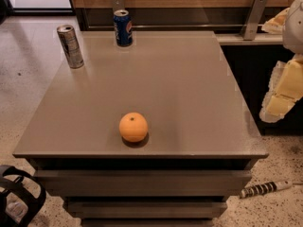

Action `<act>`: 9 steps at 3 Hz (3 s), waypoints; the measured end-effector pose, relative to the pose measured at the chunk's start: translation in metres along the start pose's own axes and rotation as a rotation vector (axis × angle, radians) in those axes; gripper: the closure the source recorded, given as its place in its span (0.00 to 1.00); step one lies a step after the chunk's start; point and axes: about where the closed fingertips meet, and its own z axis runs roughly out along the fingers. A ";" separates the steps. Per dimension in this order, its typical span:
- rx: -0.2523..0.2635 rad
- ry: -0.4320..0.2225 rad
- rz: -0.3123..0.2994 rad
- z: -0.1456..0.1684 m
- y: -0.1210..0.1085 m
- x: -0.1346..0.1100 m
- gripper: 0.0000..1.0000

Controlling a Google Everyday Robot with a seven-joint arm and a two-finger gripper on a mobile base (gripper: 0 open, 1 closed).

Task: Move orange near pepsi can

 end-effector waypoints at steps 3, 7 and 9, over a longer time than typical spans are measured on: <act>-0.051 -0.201 0.030 0.034 0.010 0.001 0.00; -0.125 -0.806 0.081 0.107 0.045 -0.095 0.00; -0.252 -0.888 0.008 0.134 0.074 -0.150 0.00</act>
Offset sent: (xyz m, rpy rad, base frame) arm 0.0055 0.0022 -0.0155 0.1739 0.0136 0.0384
